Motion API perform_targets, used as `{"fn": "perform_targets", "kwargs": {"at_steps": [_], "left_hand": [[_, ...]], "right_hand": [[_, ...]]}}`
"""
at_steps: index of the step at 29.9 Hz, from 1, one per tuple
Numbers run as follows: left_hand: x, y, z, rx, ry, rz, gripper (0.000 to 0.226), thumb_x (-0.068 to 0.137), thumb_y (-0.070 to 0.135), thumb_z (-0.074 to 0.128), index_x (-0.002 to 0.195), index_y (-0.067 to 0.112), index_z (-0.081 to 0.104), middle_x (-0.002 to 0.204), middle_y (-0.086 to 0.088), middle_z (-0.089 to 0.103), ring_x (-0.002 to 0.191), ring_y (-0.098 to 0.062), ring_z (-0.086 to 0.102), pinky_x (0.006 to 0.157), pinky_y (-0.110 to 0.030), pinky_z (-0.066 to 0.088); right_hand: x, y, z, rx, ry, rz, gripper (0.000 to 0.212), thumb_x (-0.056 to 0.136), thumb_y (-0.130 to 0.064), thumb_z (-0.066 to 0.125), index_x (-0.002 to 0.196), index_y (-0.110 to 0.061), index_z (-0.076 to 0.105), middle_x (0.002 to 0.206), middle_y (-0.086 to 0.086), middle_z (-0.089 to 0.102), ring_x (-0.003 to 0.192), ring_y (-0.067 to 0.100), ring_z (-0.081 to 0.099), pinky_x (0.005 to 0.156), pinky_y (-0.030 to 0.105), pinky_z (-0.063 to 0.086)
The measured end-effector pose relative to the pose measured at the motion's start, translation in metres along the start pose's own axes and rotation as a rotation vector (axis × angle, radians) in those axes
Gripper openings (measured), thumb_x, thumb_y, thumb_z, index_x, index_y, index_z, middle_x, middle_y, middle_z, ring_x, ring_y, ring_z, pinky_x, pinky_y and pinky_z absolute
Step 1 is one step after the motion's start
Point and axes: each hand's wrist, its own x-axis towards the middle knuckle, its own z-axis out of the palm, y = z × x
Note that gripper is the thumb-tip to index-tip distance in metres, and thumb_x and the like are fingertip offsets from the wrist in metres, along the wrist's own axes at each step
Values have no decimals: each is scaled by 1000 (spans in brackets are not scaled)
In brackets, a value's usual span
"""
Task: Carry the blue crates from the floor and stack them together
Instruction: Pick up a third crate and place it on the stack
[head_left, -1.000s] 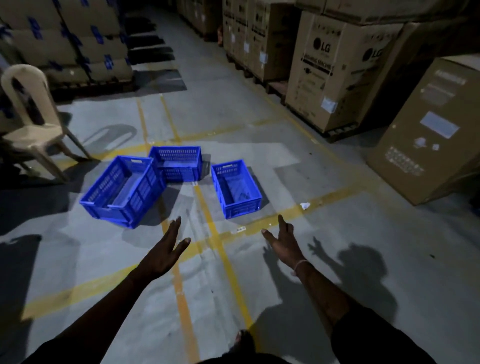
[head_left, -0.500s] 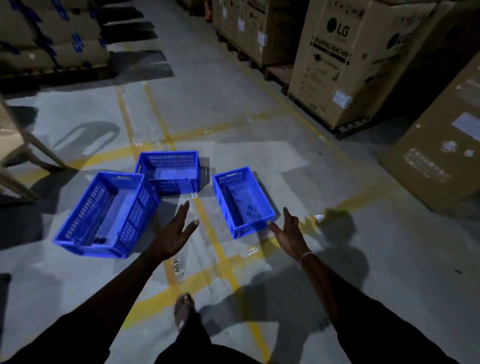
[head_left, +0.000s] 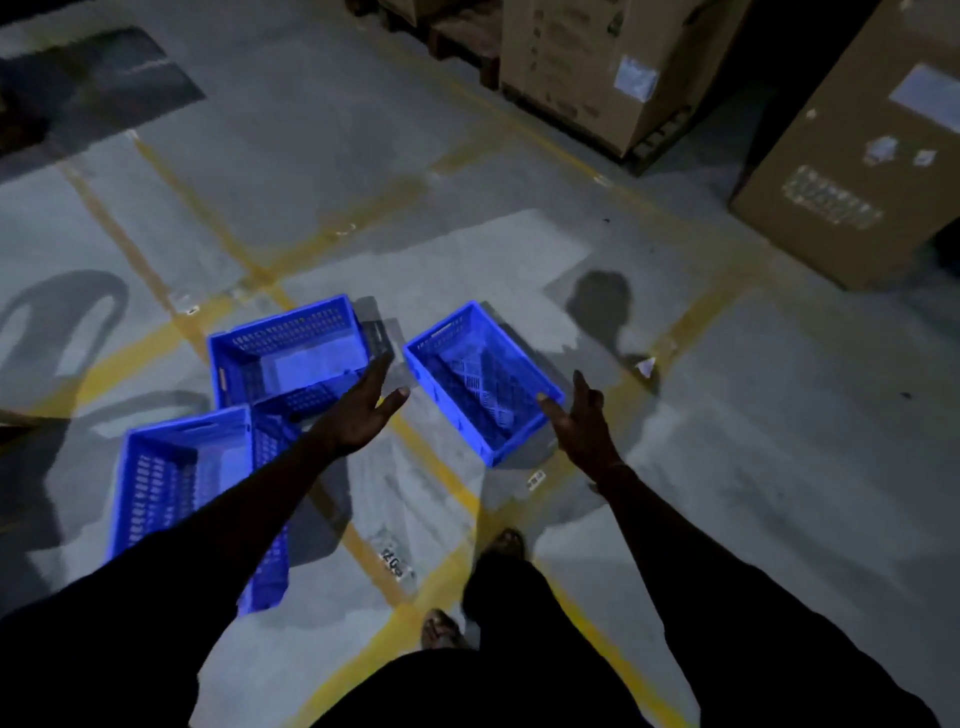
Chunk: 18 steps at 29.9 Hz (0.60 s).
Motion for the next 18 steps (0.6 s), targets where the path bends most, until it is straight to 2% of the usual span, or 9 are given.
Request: {"fn": "perform_targets", "kwargs": {"at_steps": [4,6,9,13,16,18], "left_hand": [[75,-9,-16,87,-65,13,77,99,53,45,161,27,7,167,9,9,149,-6,13,123,-35,19],[112,-11,-17,103,-100,9,75,101,48,45,161,25,6,167,8,8,150,-6,11,121,-29,18],[159,-16,-12,171,-132,37,75,103,41,47,161,19,6,167,1,7,153,-14,11,123,-29,15],[223,-31,-6,252,-228,63,76,104,42,45,161,22,-1,167,4,2,152,-12,10,124,-34,16],[274,-48,0,258,-314,75,76,103,44,43,160,22,-1,167,5,-1,153,-12,3,125,-36,14],[304,-60,2,278,-374,90,76,103,46,42,160,24,-3,167,4,-3,153,-11,4,124,-36,18]], "right_hand": [[51,2,17,7,4,32,84,97,-42,62,160,-13,16,148,19,31,137,34,41,105,32,35],[79,6,27,31,18,82,82,97,-42,61,160,-14,16,149,18,29,137,34,41,105,34,36],[110,15,42,65,28,131,80,99,-41,59,161,-15,15,157,18,22,145,32,31,110,33,31],[147,32,64,146,47,209,77,100,-40,57,160,-20,15,156,14,21,140,30,36,100,30,34],[173,49,82,210,57,303,85,97,-51,57,161,-20,11,159,11,16,141,33,37,105,41,38],[186,59,96,270,84,358,105,83,-74,59,161,-24,10,156,10,20,131,34,45,105,49,43]]}}
